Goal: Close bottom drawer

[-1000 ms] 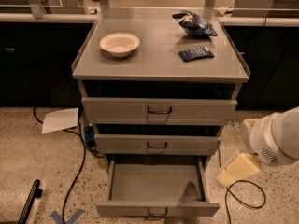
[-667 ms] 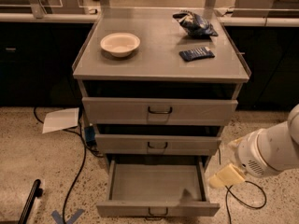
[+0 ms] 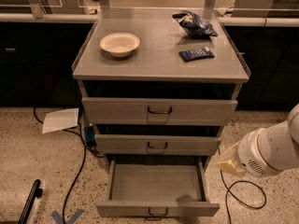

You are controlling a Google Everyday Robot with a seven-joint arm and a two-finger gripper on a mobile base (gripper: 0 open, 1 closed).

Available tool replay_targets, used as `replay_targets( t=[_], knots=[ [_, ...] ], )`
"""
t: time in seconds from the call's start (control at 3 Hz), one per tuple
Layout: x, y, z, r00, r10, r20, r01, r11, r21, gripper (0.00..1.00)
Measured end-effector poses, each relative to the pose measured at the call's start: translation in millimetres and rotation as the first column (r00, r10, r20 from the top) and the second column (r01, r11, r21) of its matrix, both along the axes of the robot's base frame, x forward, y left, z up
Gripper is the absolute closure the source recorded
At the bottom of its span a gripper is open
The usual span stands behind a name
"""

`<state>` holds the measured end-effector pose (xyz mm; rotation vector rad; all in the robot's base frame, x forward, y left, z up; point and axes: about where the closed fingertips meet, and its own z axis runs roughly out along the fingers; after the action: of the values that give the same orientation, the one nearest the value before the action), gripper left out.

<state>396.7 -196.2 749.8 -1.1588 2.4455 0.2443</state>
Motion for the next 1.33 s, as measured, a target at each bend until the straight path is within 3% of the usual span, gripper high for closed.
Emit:
replay_targets(
  t=[0.33,0.67,1.0,1.33],
  knots=[
    [-2,1,0,0.9999,-0.008,0.010,0.008,1.000,-0.010,0.97],
    [-16,-3,-22,0.9949,-0.100,0.014,0.099,0.995,0.019,1.00],
    [-26,-6,-79,0.9779,-0.209,-0.006,0.209,0.975,0.075,1.00],
    [-11,-4,-139,0.9643,-0.264,-0.013,0.264,0.955,0.137,1.00]
  ],
)
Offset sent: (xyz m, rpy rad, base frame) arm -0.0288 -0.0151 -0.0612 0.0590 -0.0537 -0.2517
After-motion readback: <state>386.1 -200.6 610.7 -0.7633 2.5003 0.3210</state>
